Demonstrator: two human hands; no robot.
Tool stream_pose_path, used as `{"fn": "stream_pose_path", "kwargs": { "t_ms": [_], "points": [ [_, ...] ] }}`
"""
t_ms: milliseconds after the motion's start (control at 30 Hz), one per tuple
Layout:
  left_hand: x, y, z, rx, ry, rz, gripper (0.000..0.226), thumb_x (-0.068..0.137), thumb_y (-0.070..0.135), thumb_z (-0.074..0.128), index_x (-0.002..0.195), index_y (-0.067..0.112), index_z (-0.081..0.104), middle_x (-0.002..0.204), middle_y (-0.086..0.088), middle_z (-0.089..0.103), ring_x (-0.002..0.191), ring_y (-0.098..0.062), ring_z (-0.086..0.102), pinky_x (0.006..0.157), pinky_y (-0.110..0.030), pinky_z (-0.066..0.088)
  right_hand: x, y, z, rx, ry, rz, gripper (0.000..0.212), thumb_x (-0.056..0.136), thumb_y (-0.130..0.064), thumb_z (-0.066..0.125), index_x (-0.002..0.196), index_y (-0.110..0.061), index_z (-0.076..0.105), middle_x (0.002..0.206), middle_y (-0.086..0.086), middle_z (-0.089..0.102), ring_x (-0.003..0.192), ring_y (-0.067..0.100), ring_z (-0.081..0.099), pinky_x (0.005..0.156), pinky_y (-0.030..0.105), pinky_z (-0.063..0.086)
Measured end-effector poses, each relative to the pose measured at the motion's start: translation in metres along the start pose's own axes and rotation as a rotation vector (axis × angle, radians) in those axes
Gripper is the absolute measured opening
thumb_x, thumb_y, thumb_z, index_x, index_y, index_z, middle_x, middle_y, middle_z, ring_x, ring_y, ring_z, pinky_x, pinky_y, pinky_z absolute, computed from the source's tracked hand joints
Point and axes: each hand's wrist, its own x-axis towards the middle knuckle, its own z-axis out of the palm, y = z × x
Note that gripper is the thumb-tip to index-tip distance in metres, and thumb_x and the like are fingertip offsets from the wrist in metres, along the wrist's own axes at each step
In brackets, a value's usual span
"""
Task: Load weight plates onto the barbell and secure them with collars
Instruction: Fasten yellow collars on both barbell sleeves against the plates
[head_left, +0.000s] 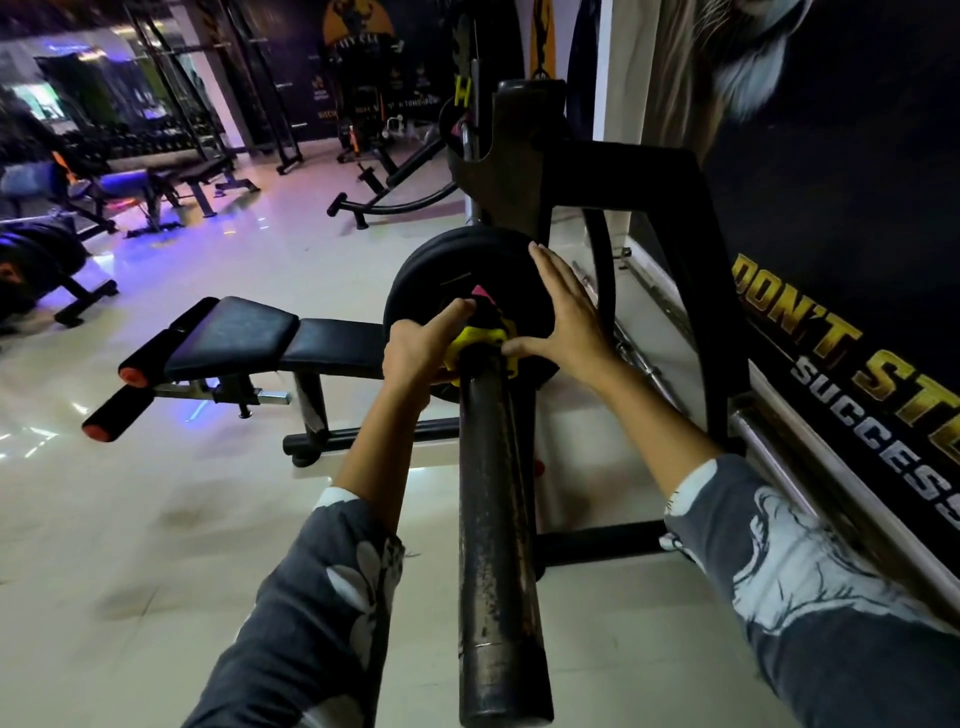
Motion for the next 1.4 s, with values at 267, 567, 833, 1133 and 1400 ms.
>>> {"fn": "stream_pose_path", "kwargs": {
  "t_ms": [267,567,833,1133,1400],
  "points": [
    [0.006,-0.015,0.003,-0.128,0.034,-0.025,0.086,0.046,0.061,0.071,0.108,0.003,0.056,0.106,-0.019,0.064,0.088,-0.034,0.067,0.06,-0.042,0.06,0.001,0.007,0.005,0.018,0.065,-0.02,0.108,0.061,-0.025,0.083,0.146,-0.017,0.017,0.155,0.004,0.018,0.142,0.019,0.017,0.106,0.021,0.015],
    [-0.039,-0.022,-0.006,0.153,0.08,0.204,0.052,0.076,0.062,0.06,0.089,0.012,0.068,0.083,-0.009,0.07,0.082,-0.026,0.067,0.074,-0.041,0.055,-0.028,-0.014,0.007,0.011,0.078,0.063,0.088,0.079,-0.023,0.07,0.146,-0.013,0.014,0.156,0.009,0.011,0.144,0.022,0.012,0.117,0.037,0.019],
    [-0.102,-0.086,-0.023,0.449,0.054,0.72,0.046,0.094,0.04,0.038,0.131,0.014,0.046,0.129,-0.009,0.054,0.116,-0.022,0.052,0.095,-0.033,0.043,-0.155,-0.028,0.016,0.054,0.068,0.234,0.063,0.093,-0.031,0.049,0.145,-0.016,0.017,0.156,0.006,0.015,0.144,0.018,0.012,0.117,0.035,0.015],
    [-0.203,-0.105,-0.034,0.426,0.102,0.752,0.05,0.095,0.039,0.035,0.134,0.008,0.042,0.133,-0.012,0.051,0.119,-0.012,0.043,0.1,-0.008,0.028,-0.237,-0.072,0.008,0.062,0.069,0.156,0.072,0.087,-0.051,0.038,0.145,-0.016,0.015,0.155,0.003,0.017,0.142,0.01,0.01,0.119,0.038,0.013],
    [-0.309,-0.133,-0.063,0.472,0.166,0.723,0.051,0.095,0.043,0.037,0.13,0.008,0.046,0.128,-0.011,0.056,0.119,-0.011,0.044,0.1,-0.011,0.029,-0.343,-0.116,0.034,0.361,0.122,0.253,0.066,0.083,-0.056,0.039,0.139,-0.022,0.032,0.145,-0.002,0.035,0.133,0.007,0.031,0.109,0.021,0.03]
  ]
}}
